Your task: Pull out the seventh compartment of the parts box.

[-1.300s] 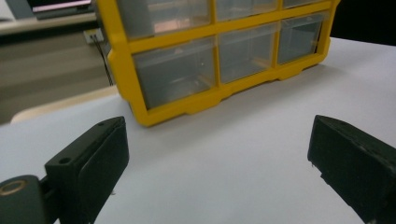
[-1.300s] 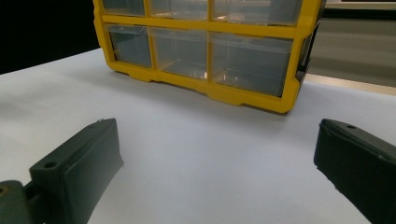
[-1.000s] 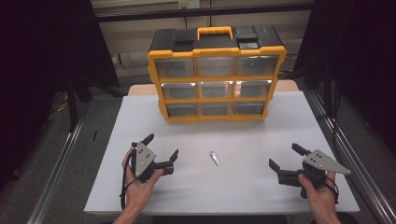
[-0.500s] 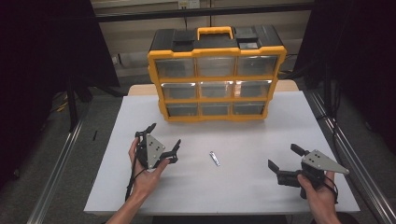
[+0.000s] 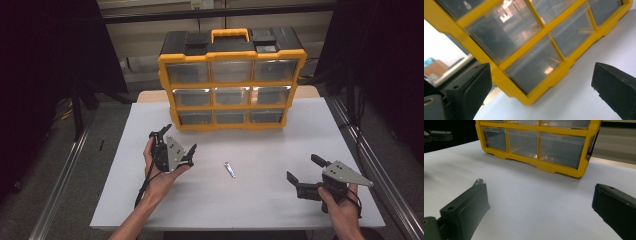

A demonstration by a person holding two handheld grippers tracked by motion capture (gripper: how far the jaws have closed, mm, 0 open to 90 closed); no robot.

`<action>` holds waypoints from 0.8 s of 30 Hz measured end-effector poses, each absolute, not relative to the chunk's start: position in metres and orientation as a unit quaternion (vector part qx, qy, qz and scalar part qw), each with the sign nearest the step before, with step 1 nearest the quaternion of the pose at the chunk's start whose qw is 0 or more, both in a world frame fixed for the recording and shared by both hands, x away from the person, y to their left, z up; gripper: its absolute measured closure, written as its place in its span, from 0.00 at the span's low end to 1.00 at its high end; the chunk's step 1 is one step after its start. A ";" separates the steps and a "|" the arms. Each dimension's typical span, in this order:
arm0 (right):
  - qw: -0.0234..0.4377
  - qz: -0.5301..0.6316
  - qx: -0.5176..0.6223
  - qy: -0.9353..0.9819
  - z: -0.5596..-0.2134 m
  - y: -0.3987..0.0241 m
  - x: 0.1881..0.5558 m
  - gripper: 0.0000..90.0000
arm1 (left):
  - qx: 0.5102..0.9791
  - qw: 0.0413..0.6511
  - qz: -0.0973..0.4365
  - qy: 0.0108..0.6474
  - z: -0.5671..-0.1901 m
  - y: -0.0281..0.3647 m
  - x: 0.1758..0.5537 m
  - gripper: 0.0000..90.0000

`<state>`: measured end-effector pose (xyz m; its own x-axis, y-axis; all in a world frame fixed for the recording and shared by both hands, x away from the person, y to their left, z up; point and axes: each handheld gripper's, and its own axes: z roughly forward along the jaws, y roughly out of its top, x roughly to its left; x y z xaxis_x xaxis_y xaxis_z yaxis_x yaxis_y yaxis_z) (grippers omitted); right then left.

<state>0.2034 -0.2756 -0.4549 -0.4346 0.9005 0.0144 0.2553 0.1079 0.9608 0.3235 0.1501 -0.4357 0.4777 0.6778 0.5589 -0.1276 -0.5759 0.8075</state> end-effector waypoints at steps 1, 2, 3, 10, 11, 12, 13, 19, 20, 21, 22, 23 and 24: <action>0.314 0.513 0.428 0.674 -0.455 -0.276 0.203 0.01 | 0.751 0.414 0.483 0.176 -0.435 0.150 0.325 0.03; 0.313 0.513 0.429 0.675 -0.455 -0.276 0.203 0.01 | 0.750 0.411 0.488 0.173 -0.434 0.149 0.326 0.03; 0.313 0.513 0.429 0.674 -0.455 -0.276 0.203 0.01 | 0.752 0.405 0.493 0.166 -0.433 0.149 0.328 0.03; 0.314 0.514 0.428 0.674 -0.455 -0.276 0.203 0.00 | 0.757 0.373 0.521 0.131 -0.432 0.143 0.338 0.05; 0.315 0.514 0.428 0.673 -0.455 -0.276 0.203 0.00 | 0.759 0.371 0.519 0.126 -0.433 0.142 0.339 0.05; 0.314 0.514 0.428 0.674 -0.455 -0.276 0.203 0.00 | 0.763 0.364 0.520 0.122 -0.433 0.141 0.341 0.05; 0.314 0.514 0.428 0.674 -0.455 -0.276 0.203 0.00 | 0.766 0.353 0.525 0.114 -0.434 0.141 0.343 0.05; 0.314 0.514 0.428 0.674 -0.455 -0.276 0.203 0.00 | 0.777 0.343 0.518 0.105 -0.436 0.146 0.353 0.05; 0.314 0.514 0.427 0.674 -0.455 -0.276 0.203 0.00 | 0.780 0.341 0.515 0.101 -0.436 0.146 0.354 0.05; 0.314 0.514 0.428 0.674 -0.455 -0.275 0.203 0.00 | 0.781 0.330 0.522 0.092 -0.436 0.145 0.355 0.06; 0.312 0.514 0.428 0.675 -0.455 -0.275 0.203 0.00 | 0.784 0.321 0.524 0.083 -0.436 0.145 0.356 0.06; 0.311 0.513 0.428 0.676 -0.455 -0.275 0.203 0.00 | 0.786 0.322 0.521 0.085 -0.436 0.144 0.356 0.06; 0.312 0.513 0.427 0.676 -0.455 -0.275 0.204 0.00 | 0.782 0.322 0.528 0.077 -0.435 0.144 0.358 0.07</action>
<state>0.2037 -0.2752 -0.4551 -0.4404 0.8977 0.0160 0.2570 0.1090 0.9603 0.3585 0.1437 -0.4350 0.4311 0.4595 0.7765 -0.2199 -0.7812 0.5843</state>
